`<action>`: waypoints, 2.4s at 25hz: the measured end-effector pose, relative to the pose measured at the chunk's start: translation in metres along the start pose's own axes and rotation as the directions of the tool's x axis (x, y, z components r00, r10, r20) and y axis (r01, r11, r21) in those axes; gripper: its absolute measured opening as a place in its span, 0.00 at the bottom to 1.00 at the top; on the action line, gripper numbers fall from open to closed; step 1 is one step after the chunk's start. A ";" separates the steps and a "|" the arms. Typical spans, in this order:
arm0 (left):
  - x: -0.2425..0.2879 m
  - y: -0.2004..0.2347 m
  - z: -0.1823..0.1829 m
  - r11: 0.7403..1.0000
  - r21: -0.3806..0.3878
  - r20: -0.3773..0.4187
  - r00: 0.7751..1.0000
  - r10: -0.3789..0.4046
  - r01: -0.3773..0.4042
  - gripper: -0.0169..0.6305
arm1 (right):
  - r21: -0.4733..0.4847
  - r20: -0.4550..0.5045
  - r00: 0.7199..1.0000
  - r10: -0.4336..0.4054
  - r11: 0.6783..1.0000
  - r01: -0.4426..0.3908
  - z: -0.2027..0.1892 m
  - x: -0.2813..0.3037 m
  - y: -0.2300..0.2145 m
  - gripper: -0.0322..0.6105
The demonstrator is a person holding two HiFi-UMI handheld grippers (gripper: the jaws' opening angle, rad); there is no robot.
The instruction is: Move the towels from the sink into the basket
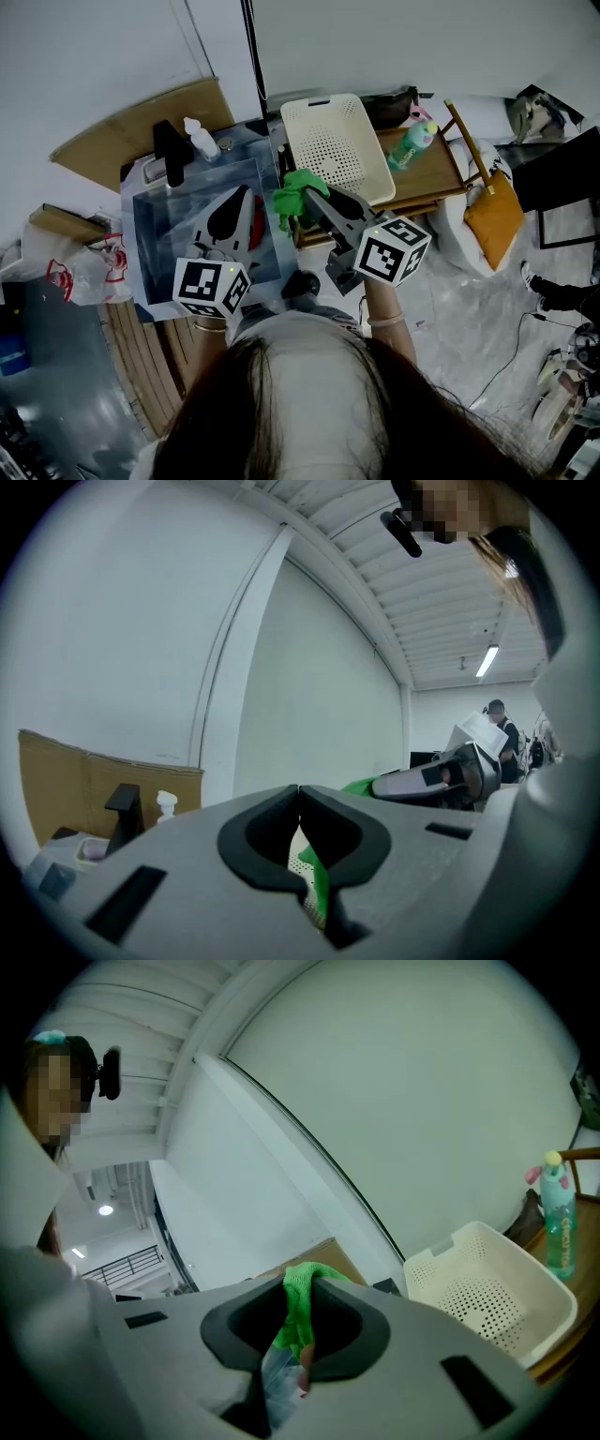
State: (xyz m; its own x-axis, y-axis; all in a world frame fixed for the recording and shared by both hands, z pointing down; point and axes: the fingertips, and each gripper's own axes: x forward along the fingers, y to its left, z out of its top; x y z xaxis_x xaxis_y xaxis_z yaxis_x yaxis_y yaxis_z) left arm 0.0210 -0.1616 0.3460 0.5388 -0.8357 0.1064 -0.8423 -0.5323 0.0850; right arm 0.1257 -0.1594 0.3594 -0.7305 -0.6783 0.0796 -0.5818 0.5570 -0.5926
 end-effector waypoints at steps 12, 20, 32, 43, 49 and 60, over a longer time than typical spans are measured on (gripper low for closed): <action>0.025 -0.020 -0.007 1.000 -0.013 0.002 1.000 0.011 -0.011 0.04 | -0.030 0.065 0.996 -0.062 0.997 0.064 0.043 -0.027 -0.049 0.17; 0.034 -0.035 -0.018 1.000 -0.024 -0.016 1.000 0.007 -0.008 0.04 | -0.061 0.050 0.990 -0.129 0.989 0.132 0.053 -0.037 -0.091 0.17; 0.045 -0.050 -0.021 1.000 -0.016 -0.026 1.000 -0.007 0.007 0.04 | -0.188 -0.117 0.951 -0.287 0.946 0.263 0.021 -0.027 -0.176 0.18; 0.043 -0.052 -0.025 1.000 -0.010 -0.037 0.999 -0.012 0.012 0.04 | -0.363 -0.355 0.835 -0.421 0.885 0.292 -0.036 -0.001 -0.245 0.18; 0.038 -0.053 -0.028 1.000 -0.009 -0.050 0.999 -0.013 0.013 0.04 | -0.463 -0.481 0.730 -0.486 0.848 0.259 -0.067 0.010 -0.272 0.19; 0.023 -0.048 -0.033 1.000 -0.012 -0.063 0.998 0.006 -0.007 0.04 | -0.489 -0.575 0.646 -0.503 0.844 0.223 -0.091 0.012 -0.281 0.26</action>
State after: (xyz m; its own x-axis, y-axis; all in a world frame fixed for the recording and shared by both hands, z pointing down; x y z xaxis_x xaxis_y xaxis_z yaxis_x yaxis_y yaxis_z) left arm 0.0745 -0.1512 0.3767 0.5336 -0.8286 0.1692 -0.8457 -0.5250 0.0961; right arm 0.2485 -0.2806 0.5998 -0.3844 -0.4428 0.8100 -0.8281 0.5532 -0.0906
